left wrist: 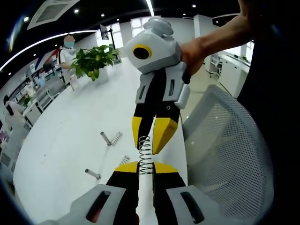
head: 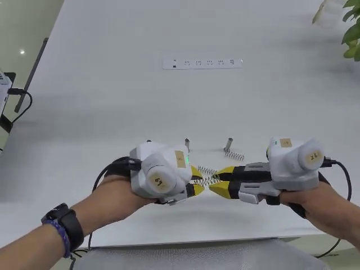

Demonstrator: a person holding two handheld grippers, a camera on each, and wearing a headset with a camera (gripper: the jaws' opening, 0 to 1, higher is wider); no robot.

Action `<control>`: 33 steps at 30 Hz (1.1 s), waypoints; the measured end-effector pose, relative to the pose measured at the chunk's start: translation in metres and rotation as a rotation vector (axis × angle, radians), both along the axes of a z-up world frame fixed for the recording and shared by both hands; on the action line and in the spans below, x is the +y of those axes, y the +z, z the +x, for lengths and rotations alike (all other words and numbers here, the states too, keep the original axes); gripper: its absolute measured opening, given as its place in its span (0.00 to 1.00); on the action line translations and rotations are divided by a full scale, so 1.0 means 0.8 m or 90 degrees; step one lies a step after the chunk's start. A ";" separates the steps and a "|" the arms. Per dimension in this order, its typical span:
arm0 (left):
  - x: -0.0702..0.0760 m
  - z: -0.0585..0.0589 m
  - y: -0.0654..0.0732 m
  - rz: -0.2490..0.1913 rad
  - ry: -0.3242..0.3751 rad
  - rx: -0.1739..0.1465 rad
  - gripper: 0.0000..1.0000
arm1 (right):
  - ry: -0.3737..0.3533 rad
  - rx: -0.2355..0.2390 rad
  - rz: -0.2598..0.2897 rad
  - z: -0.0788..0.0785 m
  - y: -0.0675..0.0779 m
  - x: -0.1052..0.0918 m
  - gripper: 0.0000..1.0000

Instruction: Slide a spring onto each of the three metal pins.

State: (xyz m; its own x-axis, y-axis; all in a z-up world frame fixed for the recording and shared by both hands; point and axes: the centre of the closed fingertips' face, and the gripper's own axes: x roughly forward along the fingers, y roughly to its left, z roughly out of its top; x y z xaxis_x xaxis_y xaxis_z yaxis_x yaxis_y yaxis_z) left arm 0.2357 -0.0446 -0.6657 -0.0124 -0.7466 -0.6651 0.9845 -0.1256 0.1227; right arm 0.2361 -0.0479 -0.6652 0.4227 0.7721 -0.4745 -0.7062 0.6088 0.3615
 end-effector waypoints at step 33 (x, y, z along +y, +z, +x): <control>-0.008 0.004 0.000 0.001 -0.016 -0.023 0.02 | 0.009 0.015 0.027 0.004 0.023 0.006 0.09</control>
State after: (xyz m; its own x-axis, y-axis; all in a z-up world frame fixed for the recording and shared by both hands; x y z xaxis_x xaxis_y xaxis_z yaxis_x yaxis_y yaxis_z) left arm 0.2387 -0.0507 -0.6655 -0.0070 -0.7457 -0.6662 0.9760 -0.1501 0.1578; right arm 0.2397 -0.0429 -0.6471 0.4004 0.7975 -0.4513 -0.7053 0.5826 0.4038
